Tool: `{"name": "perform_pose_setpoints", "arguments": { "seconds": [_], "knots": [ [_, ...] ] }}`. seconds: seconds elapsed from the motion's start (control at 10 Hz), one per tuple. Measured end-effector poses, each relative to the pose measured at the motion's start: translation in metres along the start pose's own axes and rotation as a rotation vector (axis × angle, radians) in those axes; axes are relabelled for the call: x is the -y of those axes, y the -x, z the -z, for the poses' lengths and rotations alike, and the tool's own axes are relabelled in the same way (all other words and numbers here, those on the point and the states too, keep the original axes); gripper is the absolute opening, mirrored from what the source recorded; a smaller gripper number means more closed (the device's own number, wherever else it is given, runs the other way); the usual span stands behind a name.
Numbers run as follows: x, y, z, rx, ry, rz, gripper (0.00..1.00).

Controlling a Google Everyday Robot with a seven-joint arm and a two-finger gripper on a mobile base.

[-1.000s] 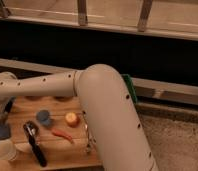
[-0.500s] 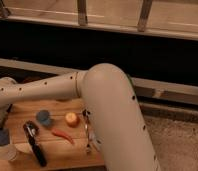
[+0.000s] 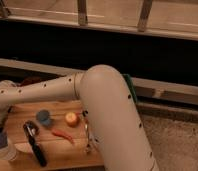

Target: Place sponge in paper cup

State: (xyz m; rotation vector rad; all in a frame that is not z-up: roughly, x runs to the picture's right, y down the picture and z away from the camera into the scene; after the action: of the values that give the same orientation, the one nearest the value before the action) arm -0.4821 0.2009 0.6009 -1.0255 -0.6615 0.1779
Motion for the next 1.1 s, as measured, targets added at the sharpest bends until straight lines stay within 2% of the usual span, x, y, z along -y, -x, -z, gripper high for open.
{"name": "perform_pose_setpoints", "arguments": {
  "seconds": [0.5,0.6,1.0,1.1],
  "knots": [
    [-0.001,-0.015,0.014,-0.097,-0.066,-0.067,0.00],
    [-0.002,-0.018,0.014,-0.140,-0.074,-0.082,0.00],
    [0.004,-0.028,0.004,-0.216,-0.070,-0.116,0.00],
    [0.006,-0.030,-0.001,-0.248,-0.060,-0.126,0.00]
  ]
}}
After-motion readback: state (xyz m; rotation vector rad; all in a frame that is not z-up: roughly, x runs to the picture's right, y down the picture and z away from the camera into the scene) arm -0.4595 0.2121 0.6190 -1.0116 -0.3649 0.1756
